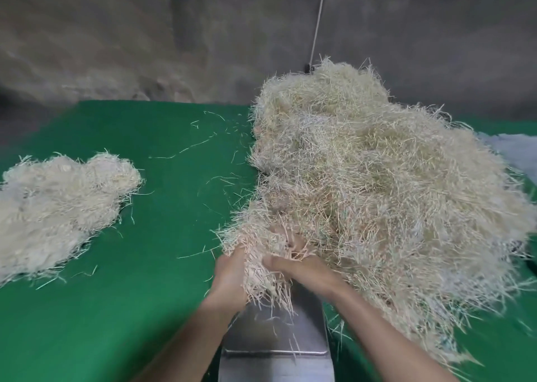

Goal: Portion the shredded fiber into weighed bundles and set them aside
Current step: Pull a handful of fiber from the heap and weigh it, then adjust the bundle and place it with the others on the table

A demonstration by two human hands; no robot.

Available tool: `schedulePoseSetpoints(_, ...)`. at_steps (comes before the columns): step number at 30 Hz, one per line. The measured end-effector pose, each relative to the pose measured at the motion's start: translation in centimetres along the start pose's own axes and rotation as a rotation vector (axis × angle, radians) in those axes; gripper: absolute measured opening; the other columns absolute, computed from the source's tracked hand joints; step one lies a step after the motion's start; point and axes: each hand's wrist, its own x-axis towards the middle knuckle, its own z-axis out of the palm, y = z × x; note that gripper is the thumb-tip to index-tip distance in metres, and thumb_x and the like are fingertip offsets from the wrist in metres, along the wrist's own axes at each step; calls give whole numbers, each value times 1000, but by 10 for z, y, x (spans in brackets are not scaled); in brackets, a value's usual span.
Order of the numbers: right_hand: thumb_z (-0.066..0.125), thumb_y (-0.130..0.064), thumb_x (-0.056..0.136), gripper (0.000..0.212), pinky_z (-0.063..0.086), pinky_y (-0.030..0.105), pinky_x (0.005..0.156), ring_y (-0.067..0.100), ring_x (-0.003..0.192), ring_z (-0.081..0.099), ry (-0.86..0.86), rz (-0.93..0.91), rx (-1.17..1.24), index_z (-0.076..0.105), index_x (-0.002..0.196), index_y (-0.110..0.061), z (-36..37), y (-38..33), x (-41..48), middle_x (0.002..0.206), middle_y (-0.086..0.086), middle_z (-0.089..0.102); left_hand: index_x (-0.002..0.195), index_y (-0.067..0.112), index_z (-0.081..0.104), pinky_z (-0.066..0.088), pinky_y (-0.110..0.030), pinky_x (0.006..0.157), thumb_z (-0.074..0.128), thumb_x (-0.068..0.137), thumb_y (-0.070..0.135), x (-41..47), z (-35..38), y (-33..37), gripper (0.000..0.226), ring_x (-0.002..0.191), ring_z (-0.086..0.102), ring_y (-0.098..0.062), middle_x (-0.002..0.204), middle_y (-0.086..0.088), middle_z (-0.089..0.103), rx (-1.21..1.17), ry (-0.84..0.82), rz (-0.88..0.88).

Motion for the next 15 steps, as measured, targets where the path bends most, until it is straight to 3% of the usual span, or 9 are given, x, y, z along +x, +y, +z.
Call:
schedulePoseSetpoints(1,68,-54,78,65,32,10,90,2,120,48,30,11,13,39,134,-44,-1,9,-5,123,-20,40,133,0,42,43,-40,87,46,98,28,1,-1,-9,45,124,48,-37,136,-20,48,60,7,-25)
schedulePoseSetpoints(4,68,-29,83,43,31,-4,79,-23,105,45,95,-142,-8,45,118,-36,-2,29,-15,115,-22,44,150,15,13,27,-46,111,51,96,26,1,-2,-25,67,138,28,-29,154,-10,23,218,-113,9)
schedulePoseSetpoints(5,68,-17,84,39,34,-3,80,-18,108,47,125,-149,-55,48,115,-30,-2,36,-16,118,-17,46,151,21,10,26,-45,112,56,93,22,1,-5,-28,73,139,29,-27,156,-7,19,289,-168,83)
schedulePoseSetpoints(7,61,-4,88,38,40,4,85,9,117,52,157,-115,-178,50,116,-28,-4,46,-19,127,-2,50,147,32,19,41,-45,102,67,85,21,2,-15,-30,80,126,46,-20,152,0,27,465,-196,264)
schedulePoseSetpoints(8,59,-6,90,39,43,8,86,17,112,57,149,-93,-227,49,117,-31,-5,50,-20,129,4,51,143,39,26,46,-44,96,71,81,23,4,-22,-30,79,118,51,-18,148,5,33,551,-160,344)
schedulePoseSetpoints(10,56,-11,93,36,49,25,90,18,95,65,128,-79,-280,48,120,-34,-5,53,-19,132,9,51,131,52,33,36,-48,106,73,76,20,8,-35,-31,75,125,41,-11,139,22,37,646,-99,491)
schedulePoseSetpoints(11,55,-13,93,36,46,30,97,20,101,63,117,-82,-319,48,123,-30,-4,54,-17,135,9,48,126,54,35,28,-46,111,71,77,16,8,-39,-31,72,127,34,1,134,33,34,651,-119,564)
schedulePoseSetpoints(13,56,-19,93,43,29,26,107,24,124,48,59,-68,-398,43,135,-24,-2,53,-12,143,9,42,123,51,40,23,-35,112,64,80,9,7,-42,-36,64,119,29,20,124,47,32,696,-213,672)
schedulePoseSetpoints(15,60,-21,91,52,22,30,111,17,120,46,30,-45,-389,39,138,-28,-1,51,-8,142,10,44,121,42,48,24,-29,112,61,83,8,7,-40,-42,52,120,34,16,122,43,35,787,-271,733)
